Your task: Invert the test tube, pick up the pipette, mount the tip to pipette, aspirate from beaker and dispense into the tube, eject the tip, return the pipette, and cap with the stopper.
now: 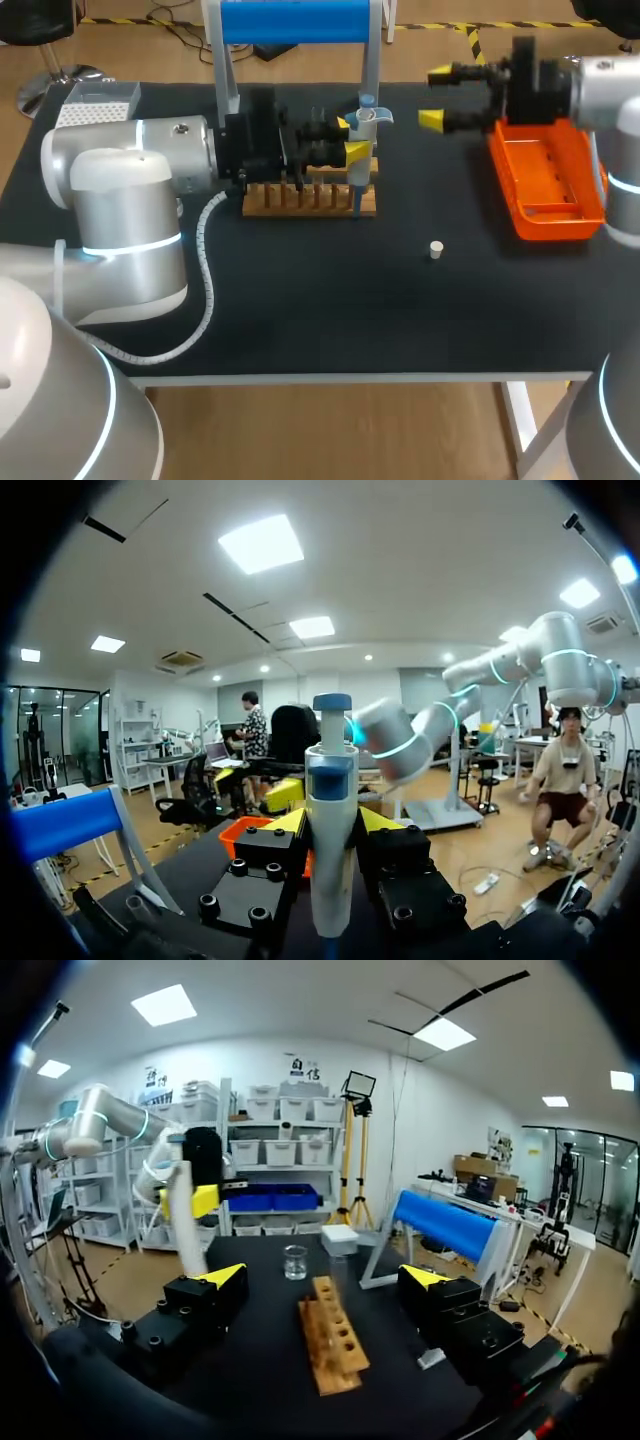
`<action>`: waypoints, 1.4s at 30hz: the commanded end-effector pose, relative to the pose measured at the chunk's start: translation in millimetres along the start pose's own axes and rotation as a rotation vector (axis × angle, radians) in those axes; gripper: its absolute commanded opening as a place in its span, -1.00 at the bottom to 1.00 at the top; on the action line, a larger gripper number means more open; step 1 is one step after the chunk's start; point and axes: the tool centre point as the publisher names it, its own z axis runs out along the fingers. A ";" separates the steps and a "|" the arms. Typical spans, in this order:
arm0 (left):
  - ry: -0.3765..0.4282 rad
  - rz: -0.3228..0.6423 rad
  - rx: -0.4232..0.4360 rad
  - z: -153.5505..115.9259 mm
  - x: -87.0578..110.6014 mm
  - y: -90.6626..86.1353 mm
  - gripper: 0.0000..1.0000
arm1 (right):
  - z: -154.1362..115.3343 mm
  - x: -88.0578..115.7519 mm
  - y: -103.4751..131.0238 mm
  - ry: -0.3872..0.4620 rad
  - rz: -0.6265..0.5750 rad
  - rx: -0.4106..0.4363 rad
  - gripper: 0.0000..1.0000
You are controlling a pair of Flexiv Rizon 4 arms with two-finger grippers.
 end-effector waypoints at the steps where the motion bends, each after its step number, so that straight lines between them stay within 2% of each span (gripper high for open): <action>1: 0.000 0.001 0.002 0.4 0.1 0.6 -1.00 | 15.4 -37.0 4.3 0.010 -0.006 0.035 1.00; 6: 0.000 0.001 0.002 0.4 0.1 0.6 -1.00 | 30.4 -62.3 5.2 -0.001 -0.017 0.065 1.00; 16: 0.000 0.001 0.002 0.4 0.1 0.6 -1.00 | 62.1 -97.7 10.9 -0.024 -0.033 0.104 1.00; 26: 0.000 0.001 0.002 0.4 0.1 0.6 -1.00 | 79.1 -107.2 19.2 -0.026 -0.050 0.109 1.00; 42: 0.000 0.001 0.002 0.4 0.1 0.6 -1.00 | 80.6 -109.6 19.2 -0.035 -0.053 0.111 1.00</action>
